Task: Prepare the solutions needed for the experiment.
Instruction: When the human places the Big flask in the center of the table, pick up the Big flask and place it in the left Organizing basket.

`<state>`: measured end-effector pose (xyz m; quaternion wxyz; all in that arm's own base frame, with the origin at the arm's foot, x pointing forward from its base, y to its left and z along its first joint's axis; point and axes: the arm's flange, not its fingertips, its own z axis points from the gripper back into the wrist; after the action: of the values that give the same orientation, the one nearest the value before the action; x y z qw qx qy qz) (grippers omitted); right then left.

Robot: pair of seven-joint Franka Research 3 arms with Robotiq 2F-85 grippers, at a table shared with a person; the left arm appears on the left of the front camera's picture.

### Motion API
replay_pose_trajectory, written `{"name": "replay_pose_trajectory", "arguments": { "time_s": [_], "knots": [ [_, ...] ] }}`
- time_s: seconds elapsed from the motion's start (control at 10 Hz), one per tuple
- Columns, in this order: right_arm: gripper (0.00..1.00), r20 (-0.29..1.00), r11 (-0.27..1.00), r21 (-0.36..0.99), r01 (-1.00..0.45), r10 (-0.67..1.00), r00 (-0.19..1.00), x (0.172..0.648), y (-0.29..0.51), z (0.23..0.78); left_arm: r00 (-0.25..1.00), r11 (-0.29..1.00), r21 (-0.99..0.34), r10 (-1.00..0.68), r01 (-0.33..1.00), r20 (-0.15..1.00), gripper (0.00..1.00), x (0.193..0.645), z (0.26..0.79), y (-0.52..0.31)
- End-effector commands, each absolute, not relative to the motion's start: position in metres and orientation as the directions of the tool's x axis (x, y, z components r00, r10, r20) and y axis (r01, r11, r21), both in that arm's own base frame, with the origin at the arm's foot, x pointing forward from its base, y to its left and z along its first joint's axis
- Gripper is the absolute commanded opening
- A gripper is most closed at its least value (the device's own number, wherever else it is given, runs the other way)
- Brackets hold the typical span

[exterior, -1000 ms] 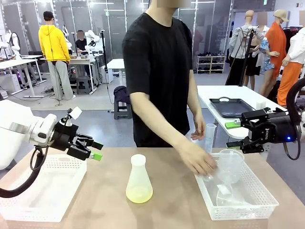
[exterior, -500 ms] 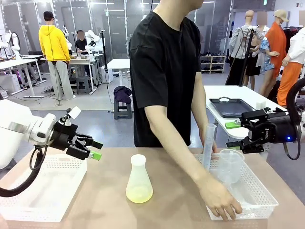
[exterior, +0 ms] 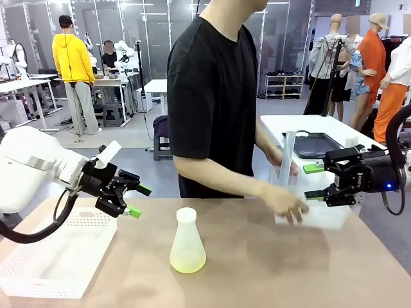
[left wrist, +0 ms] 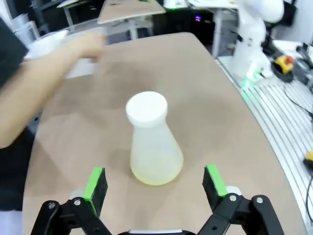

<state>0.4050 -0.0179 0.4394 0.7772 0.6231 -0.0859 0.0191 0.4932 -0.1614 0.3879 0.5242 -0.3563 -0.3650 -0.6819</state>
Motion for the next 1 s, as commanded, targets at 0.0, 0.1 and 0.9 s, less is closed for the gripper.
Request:
{"name": "replay_pose_trajectory", "arguments": {
  "time_s": [0.0, 0.1, 0.9],
  "knots": [
    [0.82, 0.161, 0.214, 0.967, -0.142, -0.075, 0.984, 0.404, -0.018, 0.441, -0.295, -0.325, 0.16, -0.425, 0.932, 0.856, 1.0, 0.518, 0.381, -0.166],
    [0.82, 0.161, 0.214, 0.967, -0.142, -0.075, 0.984, 0.404, -0.018, 0.441, -0.294, -0.342, 0.139, -0.459, 0.929, 0.838, 1.0, 0.524, 0.38, -0.168],
    [0.82, 0.161, 0.214, 0.967, -0.142, -0.075, 0.984, 0.404, -0.018, 0.441, -0.32, -0.368, 0.161, -0.429, 0.916, 0.845, 1.0, 0.548, 0.37, -0.192]
  ]
}}
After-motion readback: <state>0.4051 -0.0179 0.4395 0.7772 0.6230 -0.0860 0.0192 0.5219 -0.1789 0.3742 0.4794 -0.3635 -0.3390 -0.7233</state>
